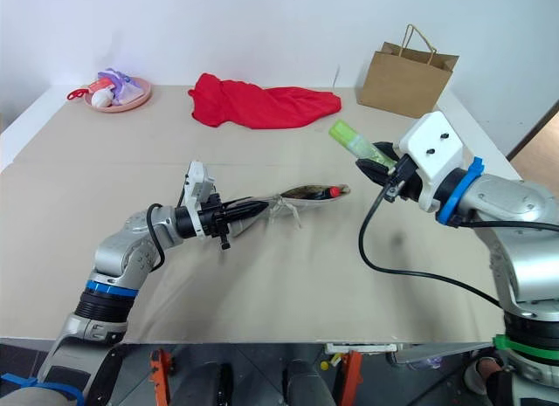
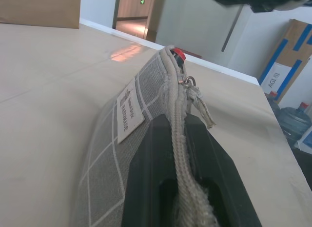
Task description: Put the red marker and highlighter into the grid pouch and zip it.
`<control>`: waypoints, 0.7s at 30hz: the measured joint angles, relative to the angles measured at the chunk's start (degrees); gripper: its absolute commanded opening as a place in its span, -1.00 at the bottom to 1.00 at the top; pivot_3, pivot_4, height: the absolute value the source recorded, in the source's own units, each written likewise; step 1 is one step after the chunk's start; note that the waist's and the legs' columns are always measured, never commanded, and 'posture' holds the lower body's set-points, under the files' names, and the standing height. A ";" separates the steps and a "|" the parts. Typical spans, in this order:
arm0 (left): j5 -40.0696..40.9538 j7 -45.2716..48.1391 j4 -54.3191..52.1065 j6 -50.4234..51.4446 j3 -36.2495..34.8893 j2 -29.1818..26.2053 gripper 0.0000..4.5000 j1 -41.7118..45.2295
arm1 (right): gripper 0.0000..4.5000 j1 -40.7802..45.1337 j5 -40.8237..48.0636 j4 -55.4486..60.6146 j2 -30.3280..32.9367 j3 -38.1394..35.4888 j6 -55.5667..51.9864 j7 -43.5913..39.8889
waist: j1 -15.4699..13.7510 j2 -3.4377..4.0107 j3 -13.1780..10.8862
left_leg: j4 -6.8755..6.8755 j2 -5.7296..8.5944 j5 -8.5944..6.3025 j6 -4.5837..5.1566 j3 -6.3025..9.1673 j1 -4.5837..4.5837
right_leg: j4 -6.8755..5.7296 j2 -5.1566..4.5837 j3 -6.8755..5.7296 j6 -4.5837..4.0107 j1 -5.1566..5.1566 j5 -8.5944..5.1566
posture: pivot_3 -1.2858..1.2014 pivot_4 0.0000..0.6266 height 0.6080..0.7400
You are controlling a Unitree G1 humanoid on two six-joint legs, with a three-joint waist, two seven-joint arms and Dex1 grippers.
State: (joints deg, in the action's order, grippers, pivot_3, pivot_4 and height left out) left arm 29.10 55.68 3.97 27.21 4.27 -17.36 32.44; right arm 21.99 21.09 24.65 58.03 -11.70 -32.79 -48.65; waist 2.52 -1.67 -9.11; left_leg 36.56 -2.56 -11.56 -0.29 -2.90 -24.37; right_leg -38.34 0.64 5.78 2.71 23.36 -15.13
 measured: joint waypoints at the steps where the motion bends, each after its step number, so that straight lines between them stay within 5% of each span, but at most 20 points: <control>1: -0.02 -0.03 0.00 0.00 0.01 -0.04 -1.00 0.00 | -0.53 -0.32 0.02 0.11 1.12 0.00 0.81 -1.67 | 0.06 0.00 0.00 | 0.01 0.00 0.00 0.00 0.01 0.01 | 0.02 0.00 0.03 0.02 0.00 0.01 | 0.03 -0.52 1.00; 21: -0.13 -0.07 -0.07 0.02 0.24 -0.23 -1.00 -0.01 | -0.53 -2.16 -10.10 -2.61 3.75 9.47 10.87 -7.01 | 0.04 0.00 0.00 | 0.06 -0.04 0.00 0.00 -0.01 0.06 | 0.02 0.03 0.13 0.02 0.02 0.09 | 0.03 -0.52 1.00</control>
State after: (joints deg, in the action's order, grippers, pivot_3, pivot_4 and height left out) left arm 28.97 55.61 3.89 27.23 4.51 -17.59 32.43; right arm 19.83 10.99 22.05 61.78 -2.23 -21.92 -55.66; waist 2.56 -1.67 -9.11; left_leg 36.62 -2.59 -11.56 -0.29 -2.91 -24.32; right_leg -38.33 0.67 5.91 2.74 23.38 -15.04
